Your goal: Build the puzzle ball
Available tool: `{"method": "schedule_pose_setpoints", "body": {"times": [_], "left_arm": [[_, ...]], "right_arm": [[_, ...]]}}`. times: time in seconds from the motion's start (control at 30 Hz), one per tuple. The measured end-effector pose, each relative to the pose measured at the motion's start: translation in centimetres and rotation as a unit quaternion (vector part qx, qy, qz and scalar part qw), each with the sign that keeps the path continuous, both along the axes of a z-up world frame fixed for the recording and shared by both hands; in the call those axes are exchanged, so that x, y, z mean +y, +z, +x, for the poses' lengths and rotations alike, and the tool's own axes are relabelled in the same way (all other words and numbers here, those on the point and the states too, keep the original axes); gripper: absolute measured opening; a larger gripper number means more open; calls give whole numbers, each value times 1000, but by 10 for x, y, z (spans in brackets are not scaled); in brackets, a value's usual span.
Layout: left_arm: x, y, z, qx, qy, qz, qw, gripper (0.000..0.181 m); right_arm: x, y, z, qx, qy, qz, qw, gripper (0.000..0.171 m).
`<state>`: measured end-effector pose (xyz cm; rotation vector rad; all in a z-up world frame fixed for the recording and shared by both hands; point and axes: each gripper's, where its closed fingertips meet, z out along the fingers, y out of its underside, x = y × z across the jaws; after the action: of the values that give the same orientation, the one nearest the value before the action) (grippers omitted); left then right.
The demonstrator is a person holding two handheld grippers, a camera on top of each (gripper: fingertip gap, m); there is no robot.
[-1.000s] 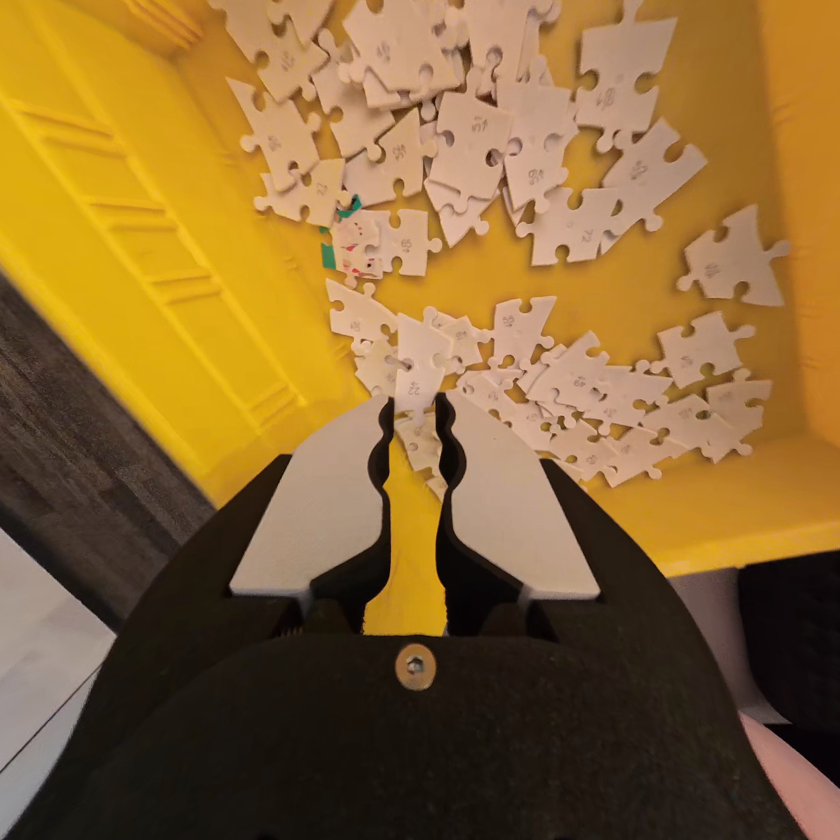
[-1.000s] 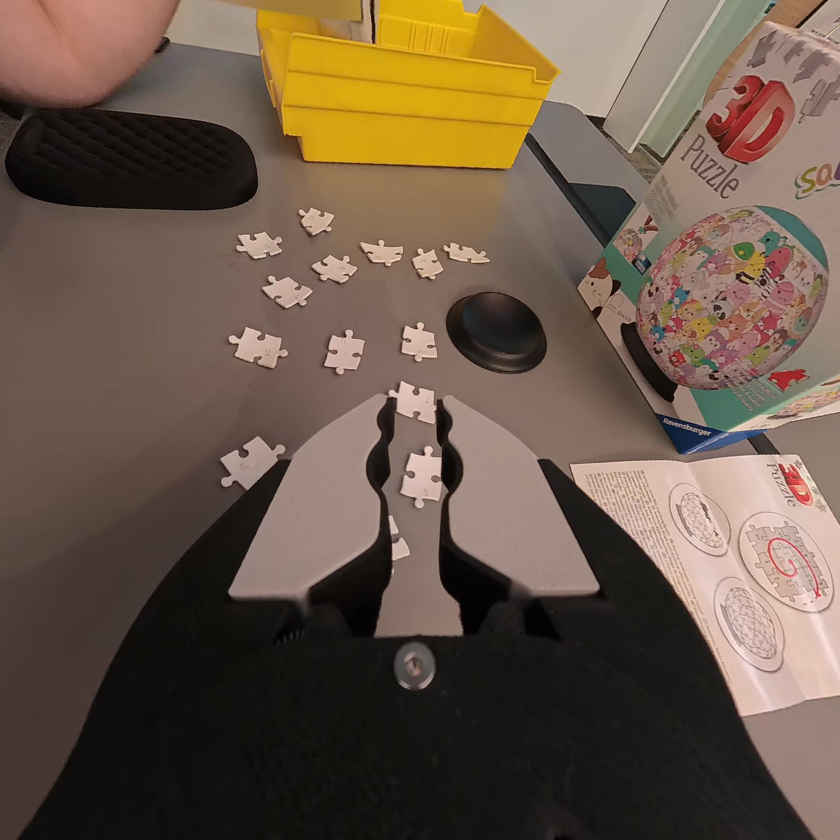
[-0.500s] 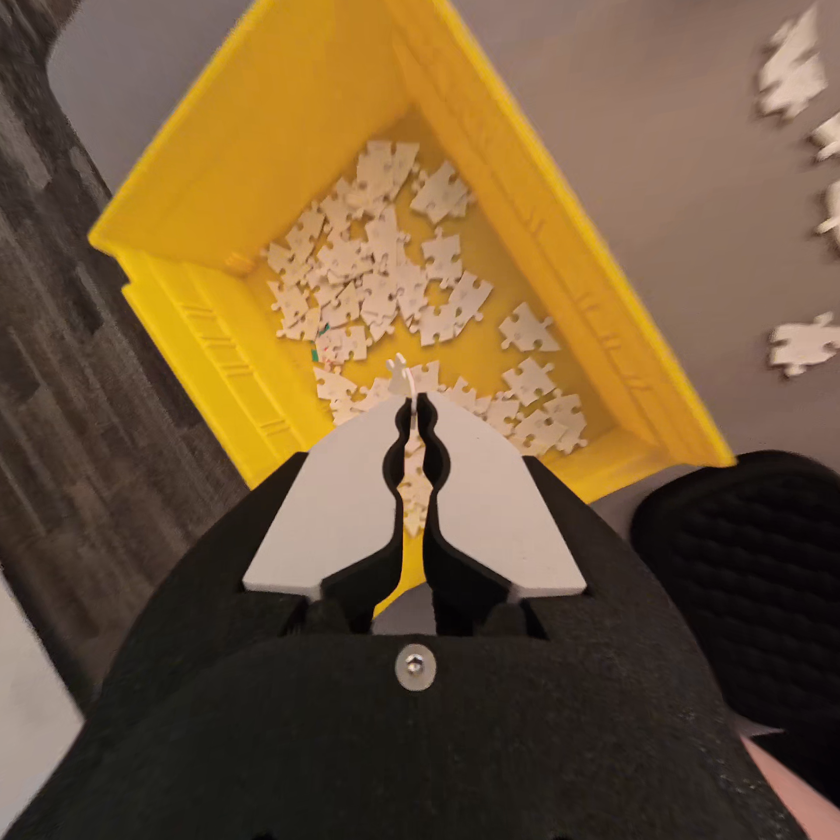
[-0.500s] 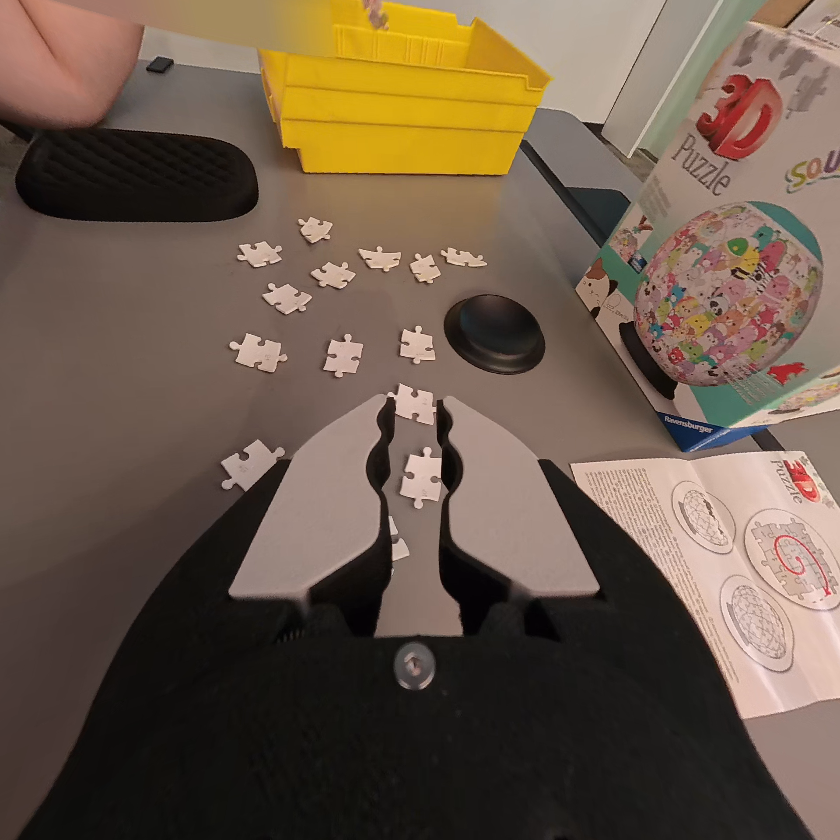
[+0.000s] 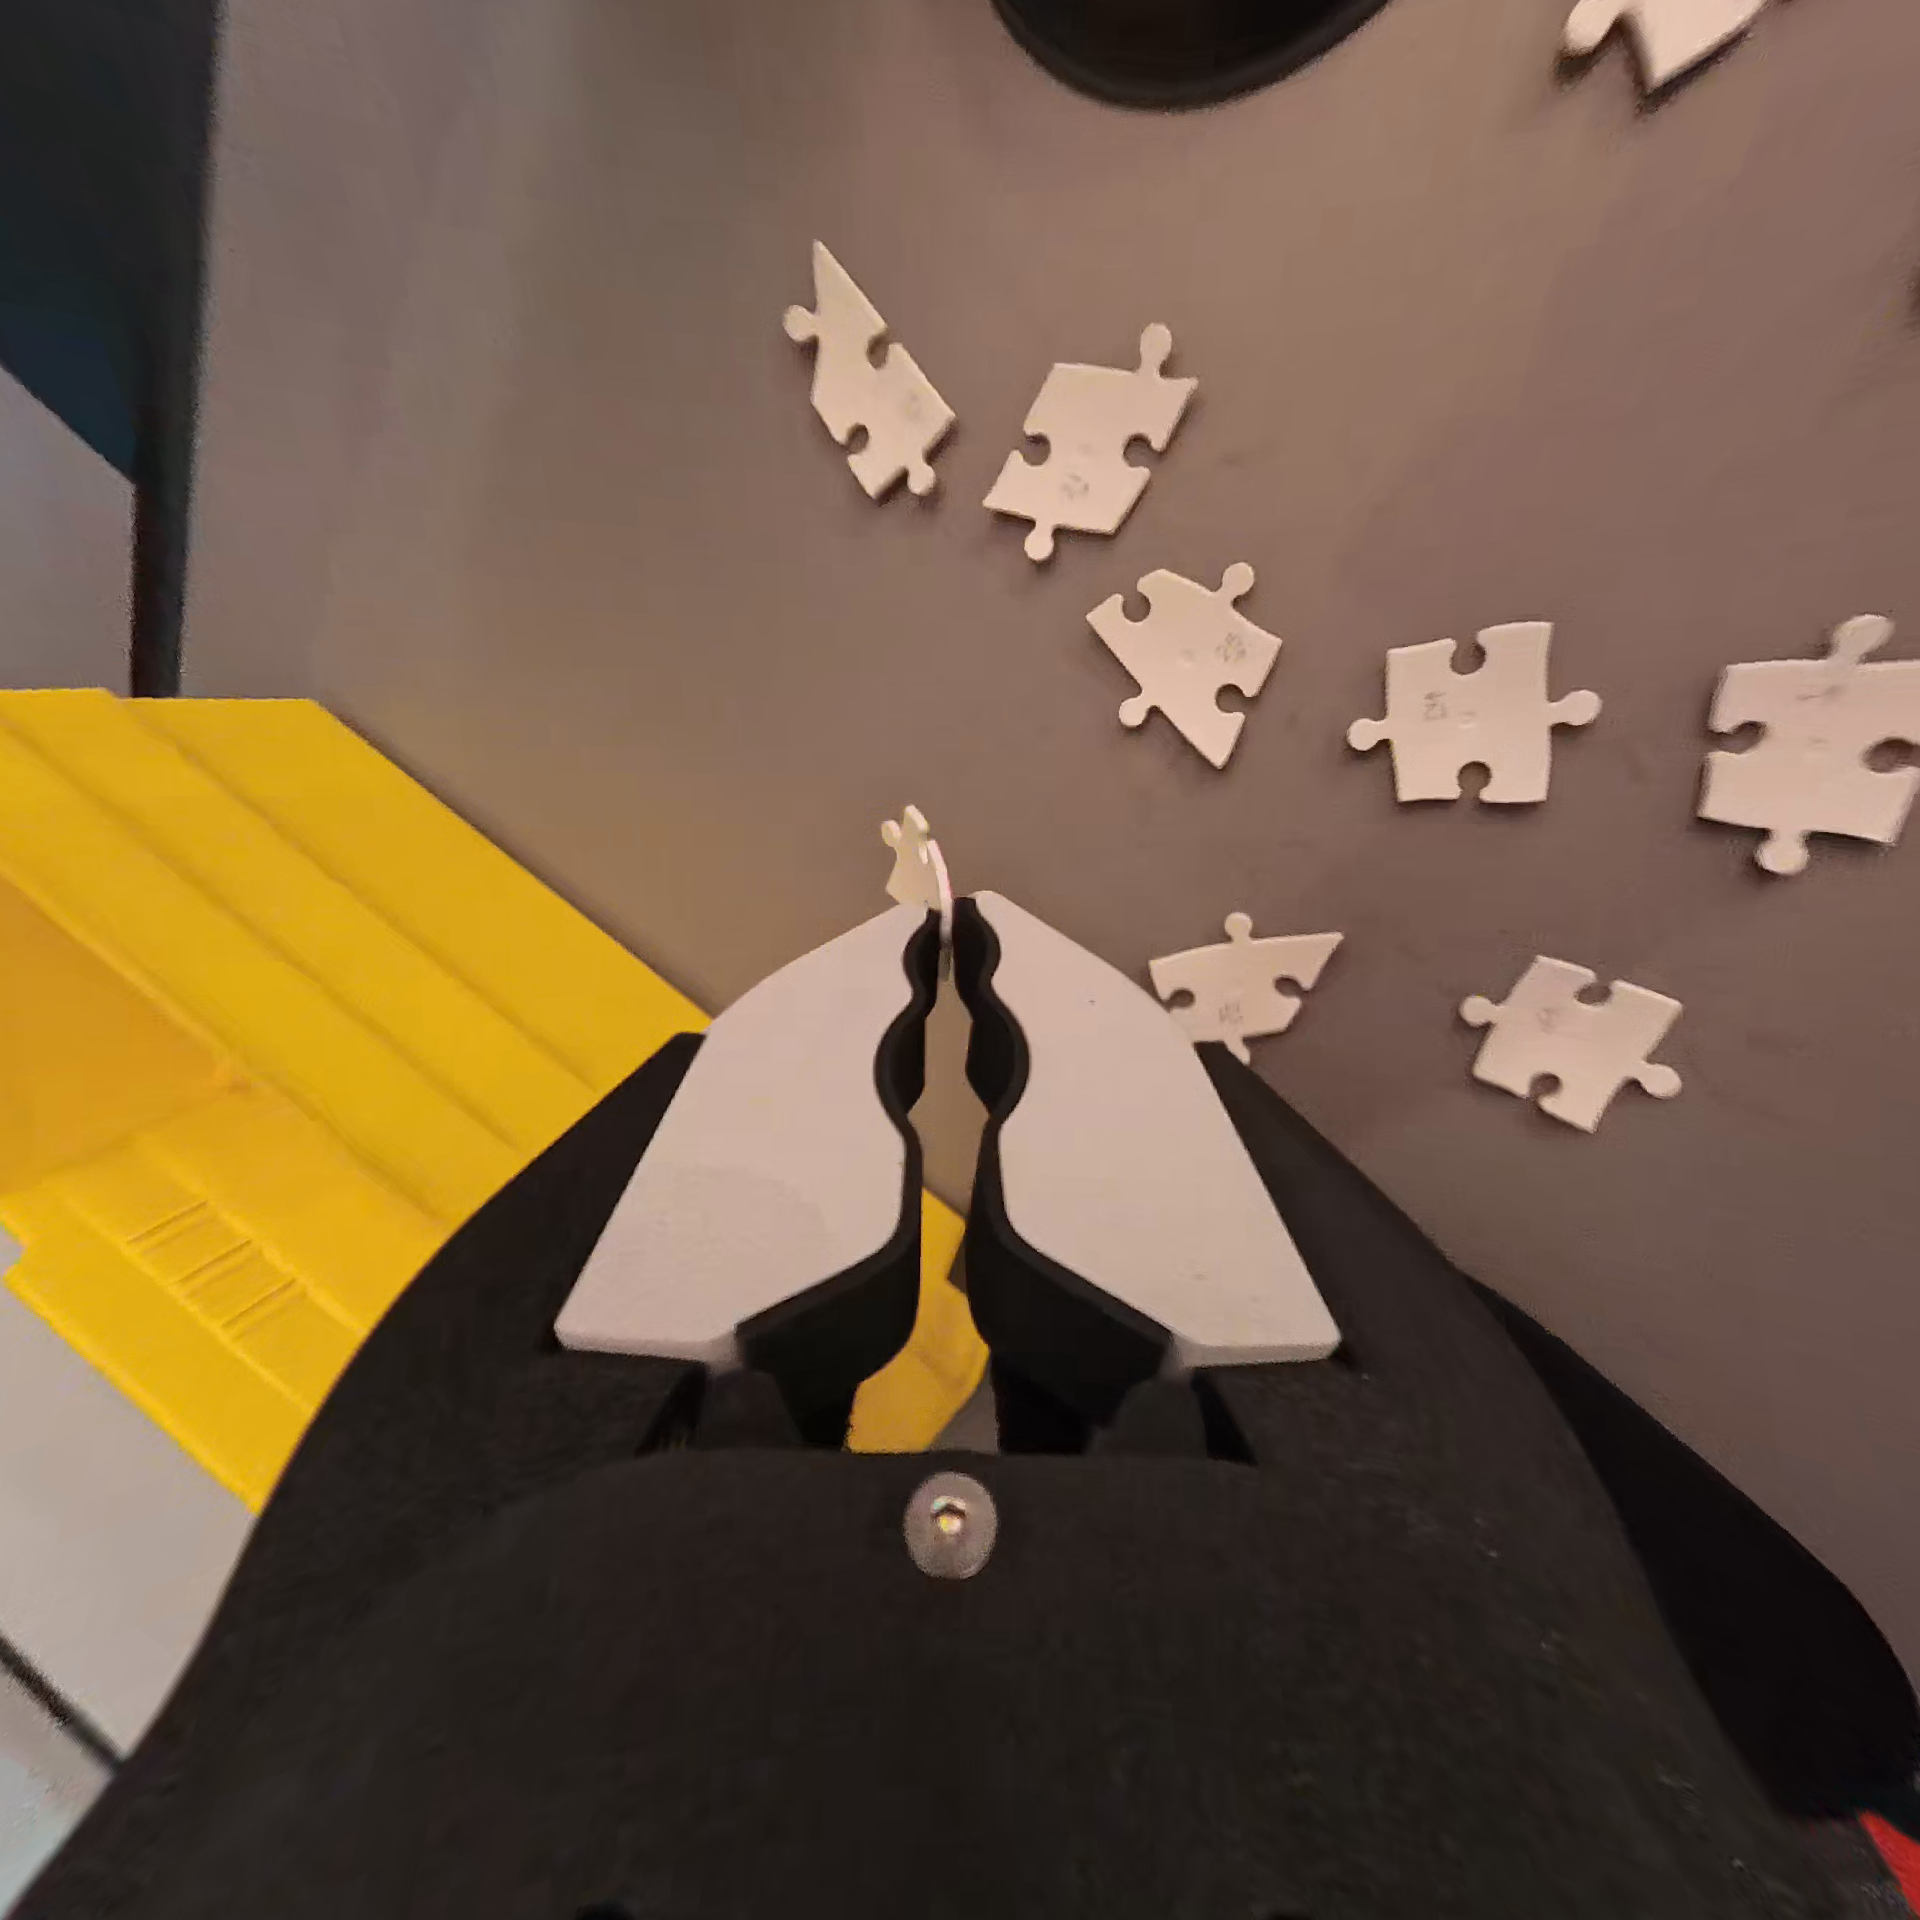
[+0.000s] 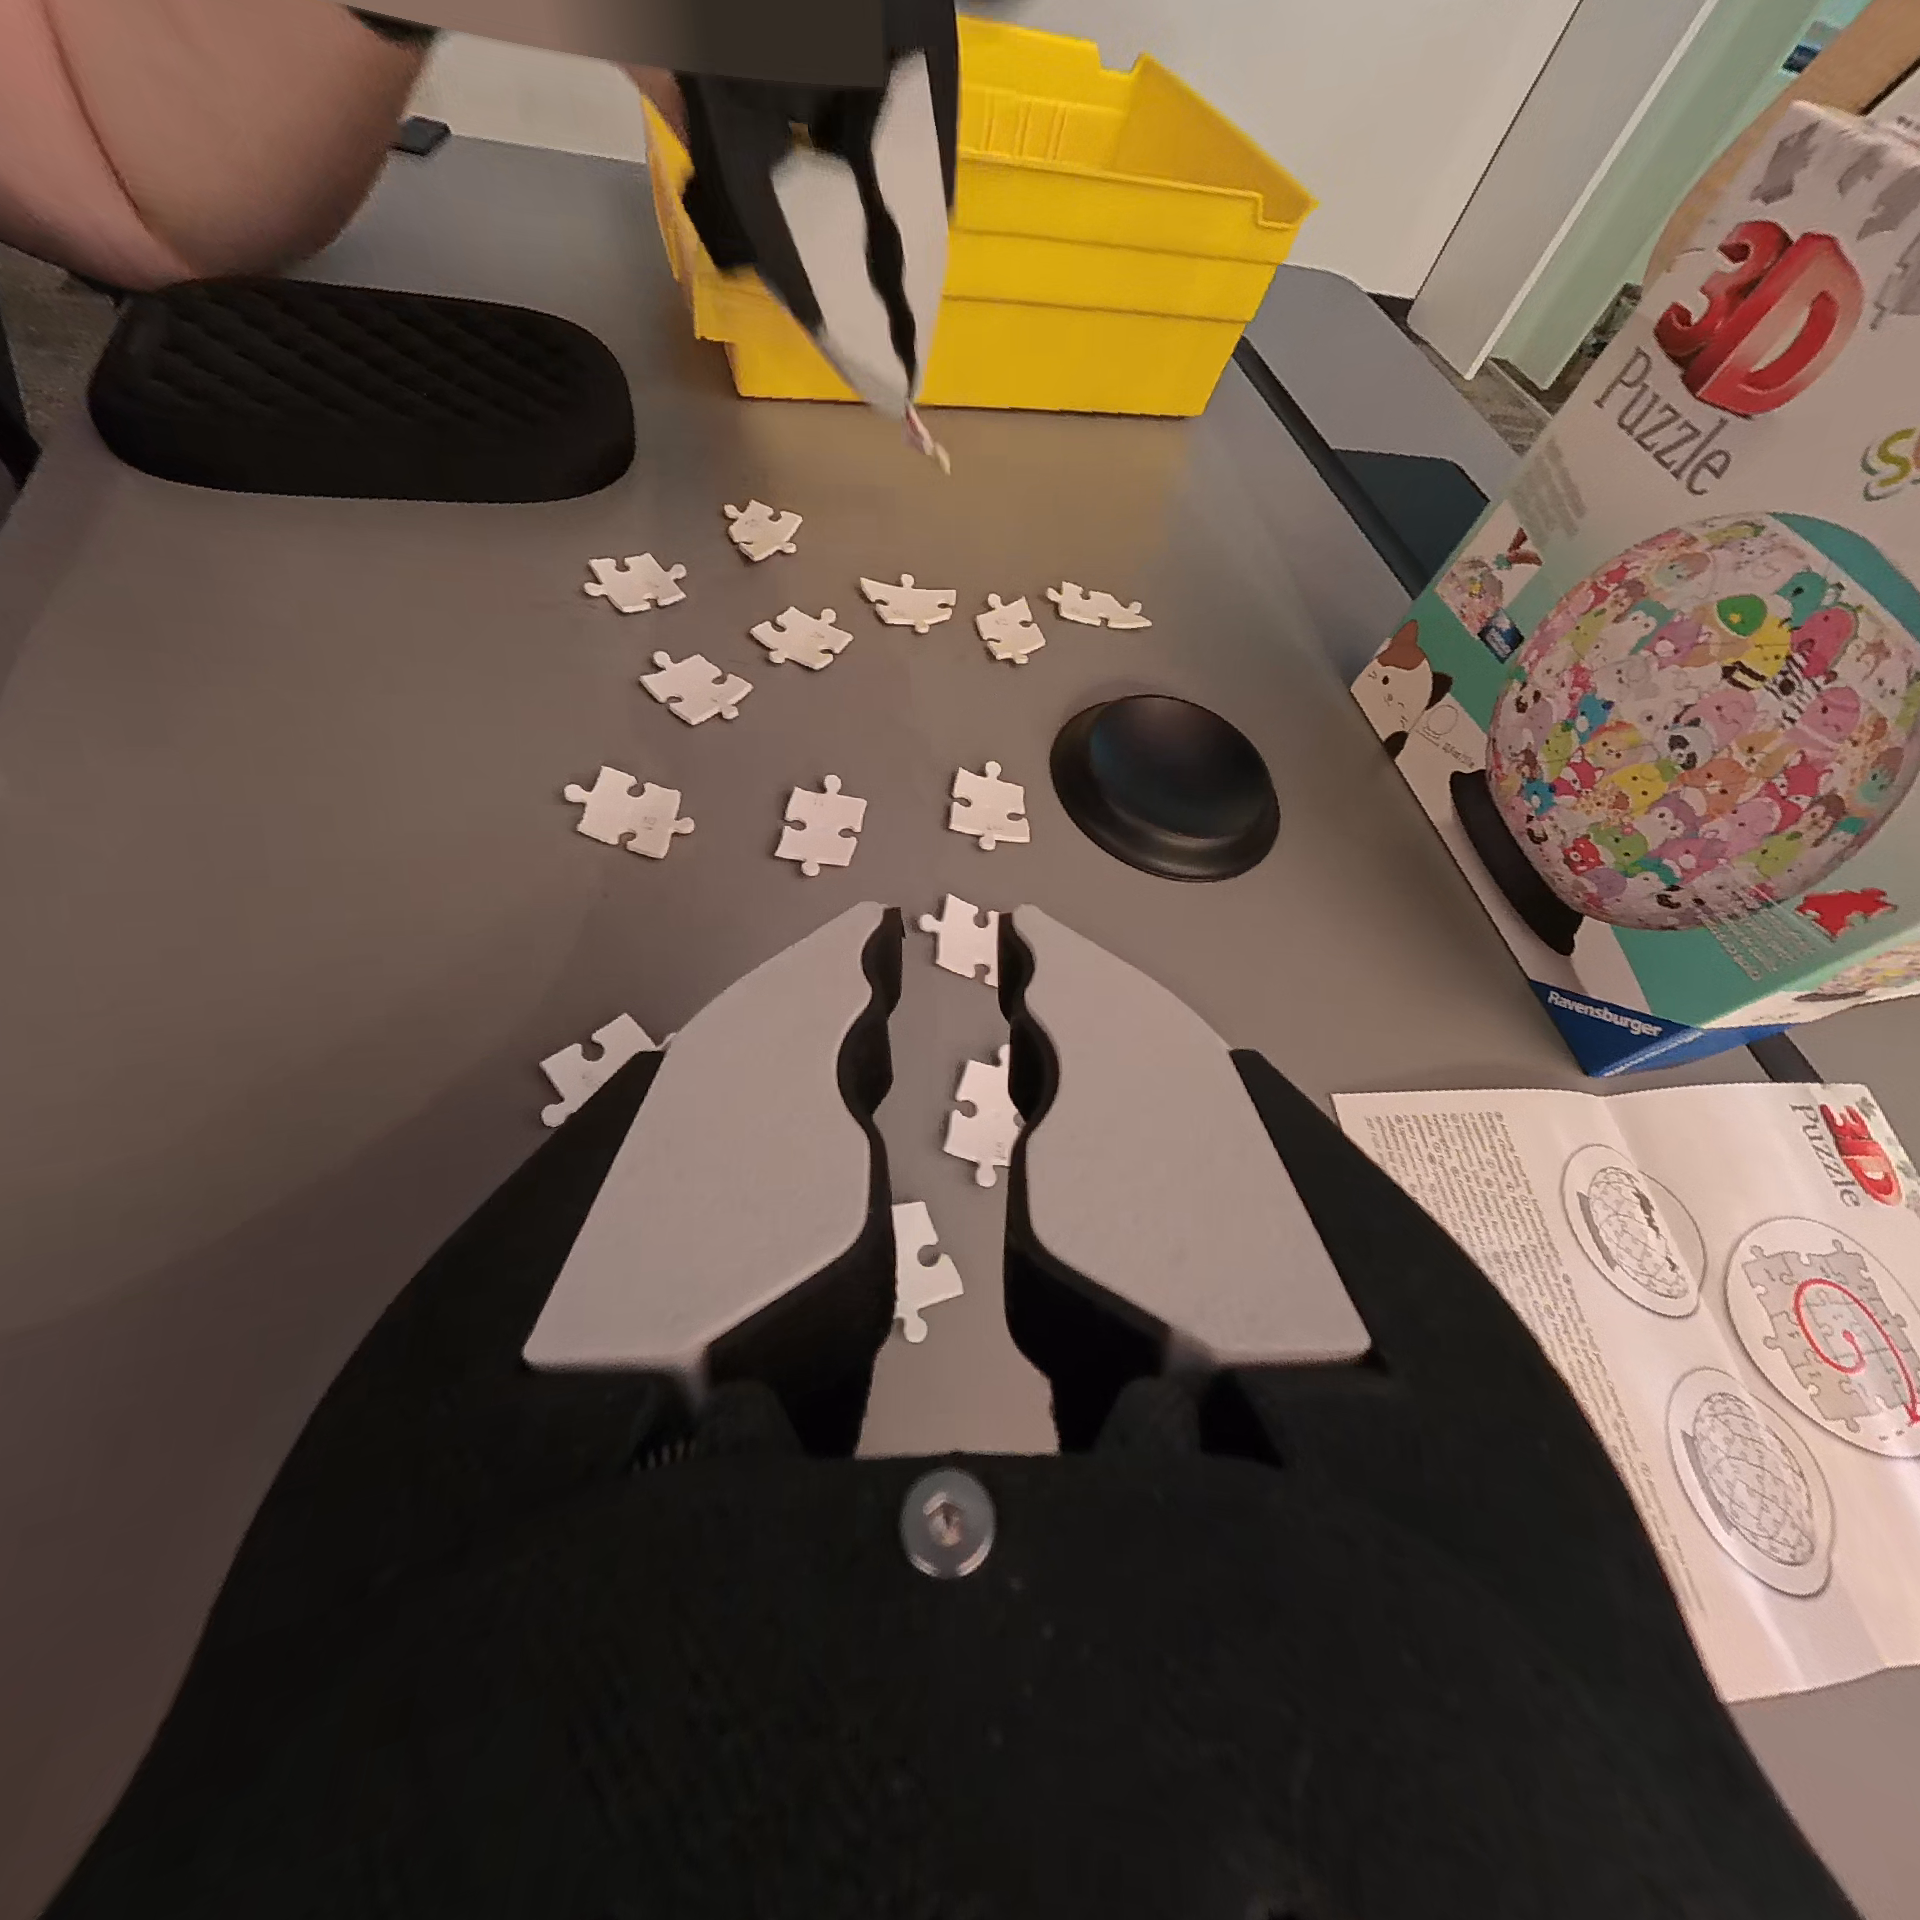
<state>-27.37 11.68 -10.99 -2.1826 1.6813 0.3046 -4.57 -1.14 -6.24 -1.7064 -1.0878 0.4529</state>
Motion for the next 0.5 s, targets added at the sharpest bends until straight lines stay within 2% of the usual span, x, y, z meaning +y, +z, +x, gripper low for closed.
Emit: {"method": "schedule_pose_setpoints", "body": {"times": [0.23, 0.37, 0.4, 0.43, 0.5], "left_arm": [[10, -28, -3, 58, -1, 18, 998, 3], [3, -34, -2, 52, -3, -14, 999, 7], [-1, -35, -2, 50, -4, -29, 998, 18], [-4, -33, -1, 39, -7, -42, 998, 25], [-9, -15, 5, -15, -12, -67, 998, 24]], "right_arm": [[-1, -1, -1, -5, 3, -1, 1000, 18], [-1, -1, 0, -8, 2, 0, 1000, 18], [-1, -1, 0, -8, 1, 1, 1000, 18], [-1, -1, 1, -8, 1, 0, 1000, 18], [-1, -2, 1, -6, 0, -2, 1000, 18]]}}
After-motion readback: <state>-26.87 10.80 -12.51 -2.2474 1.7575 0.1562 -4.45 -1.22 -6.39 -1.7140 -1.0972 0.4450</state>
